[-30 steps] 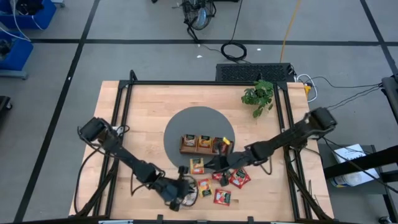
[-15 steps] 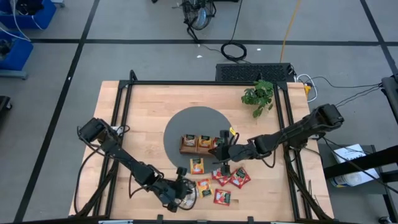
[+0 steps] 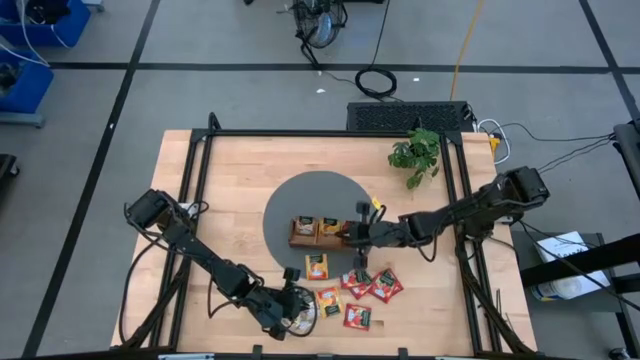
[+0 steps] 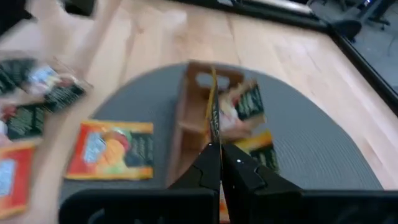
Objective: Pick & Place Tea
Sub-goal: Put the mango tea sachet into the middle compartment of the wooden organizer
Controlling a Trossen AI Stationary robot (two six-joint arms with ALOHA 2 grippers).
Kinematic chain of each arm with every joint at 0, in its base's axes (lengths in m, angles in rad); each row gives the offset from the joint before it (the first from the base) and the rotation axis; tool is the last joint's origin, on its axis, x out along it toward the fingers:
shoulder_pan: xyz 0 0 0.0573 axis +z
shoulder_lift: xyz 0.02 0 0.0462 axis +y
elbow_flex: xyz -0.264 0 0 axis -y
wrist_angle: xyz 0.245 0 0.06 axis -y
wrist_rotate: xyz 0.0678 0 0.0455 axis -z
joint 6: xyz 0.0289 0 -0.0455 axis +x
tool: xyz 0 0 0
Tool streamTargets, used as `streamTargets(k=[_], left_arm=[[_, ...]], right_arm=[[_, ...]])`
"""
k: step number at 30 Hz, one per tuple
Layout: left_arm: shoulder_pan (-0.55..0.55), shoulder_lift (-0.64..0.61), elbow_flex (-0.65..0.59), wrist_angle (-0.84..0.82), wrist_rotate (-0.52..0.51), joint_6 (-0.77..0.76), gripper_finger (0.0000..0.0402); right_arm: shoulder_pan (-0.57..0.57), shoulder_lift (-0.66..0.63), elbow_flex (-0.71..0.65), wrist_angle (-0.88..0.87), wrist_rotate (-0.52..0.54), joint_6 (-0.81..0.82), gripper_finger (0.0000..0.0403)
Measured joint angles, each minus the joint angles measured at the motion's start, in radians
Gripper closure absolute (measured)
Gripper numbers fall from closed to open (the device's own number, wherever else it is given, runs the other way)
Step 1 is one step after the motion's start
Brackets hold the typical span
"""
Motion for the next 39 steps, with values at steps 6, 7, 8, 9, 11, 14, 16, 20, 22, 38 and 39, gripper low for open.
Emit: streamTargets(k=[6, 7, 8, 9, 11, 14, 16, 20, 22, 38, 39], left_arm=[[0.012, 0.000, 0.000, 0.000, -0.009, -0.001, 0.0376], [0.015, 0.000, 0.000, 0.000, -0.009, -0.002, 0.0376], [0.018, 0.000, 0.000, 0.000, -0.009, -0.003, 0.0376], [0.020, 0.000, 0.000, 0.000, -0.009, -0.003, 0.0376], [0.025, 0.000, 0.000, 0.000, -0.009, -0.003, 0.0376], [0.031, 0.000, 0.000, 0.000, -0.009, -0.017, 0.0376], [0.032, 0.000, 0.000, 0.000, -0.010, -0.023, 0.0376], [0.032, -0.001, 0.000, 0.000, -0.013, -0.023, 0.0376], [0.032, -0.001, 0.000, -0.001, -0.013, -0.023, 0.0376], [0.032, -0.001, 0.000, -0.001, -0.016, -0.011, 0.0376], [0.032, -0.001, 0.000, -0.001, -0.017, -0.003, 0.0376]], right_arm=[[-0.029, 0.000, -0.065, 0.100, -0.027, 0.017, 0.0403], [-0.032, 0.000, -0.072, 0.106, -0.045, 0.017, 0.0403], [-0.036, 0.000, -0.078, 0.108, -0.057, 0.018, 0.0403], [-0.038, 0.000, -0.081, 0.110, -0.066, 0.018, 0.0403], [-0.044, 0.000, -0.082, 0.113, -0.076, 0.023, 0.0403], [-0.054, 0.000, -0.083, 0.112, -0.077, 0.039, 0.0403], [-0.059, 0.000, -0.083, 0.113, -0.077, 0.035, 0.0403], [-0.070, 0.000, -0.084, 0.131, -0.078, 0.018, 0.0403], [-0.075, 0.000, -0.084, 0.150, -0.079, 0.010, 0.0403], [-0.128, 0.000, -0.079, 0.062, -0.214, 0.051, 0.0403], [-0.135, 0.000, -0.073, 0.052, -0.231, 0.045, 0.0403]])
